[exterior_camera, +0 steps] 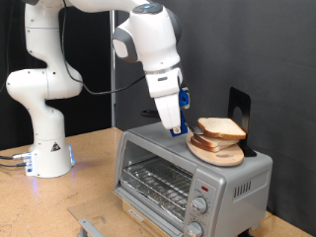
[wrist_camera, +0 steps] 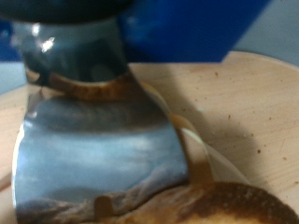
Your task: Make a piece of toast with the oven
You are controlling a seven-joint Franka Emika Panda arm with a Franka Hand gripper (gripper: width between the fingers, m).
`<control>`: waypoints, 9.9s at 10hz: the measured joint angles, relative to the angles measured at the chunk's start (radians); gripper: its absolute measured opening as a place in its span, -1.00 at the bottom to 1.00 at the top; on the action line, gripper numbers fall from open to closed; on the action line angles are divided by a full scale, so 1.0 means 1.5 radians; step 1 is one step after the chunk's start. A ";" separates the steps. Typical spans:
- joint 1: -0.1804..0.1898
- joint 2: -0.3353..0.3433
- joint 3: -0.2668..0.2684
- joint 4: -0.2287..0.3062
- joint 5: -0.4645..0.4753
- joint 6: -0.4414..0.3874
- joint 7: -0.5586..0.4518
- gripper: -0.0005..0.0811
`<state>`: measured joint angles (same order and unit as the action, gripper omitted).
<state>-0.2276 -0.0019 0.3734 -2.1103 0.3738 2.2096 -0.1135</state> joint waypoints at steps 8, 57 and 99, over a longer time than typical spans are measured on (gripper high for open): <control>-0.013 -0.042 -0.035 -0.005 0.037 -0.103 -0.100 -0.03; -0.076 -0.045 -0.121 -0.368 -0.133 0.259 -0.403 -0.03; -0.121 -0.083 -0.124 -0.302 -0.096 0.082 -0.429 -0.03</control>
<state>-0.4098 -0.1262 0.1872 -2.5635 0.2304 2.3327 -0.7565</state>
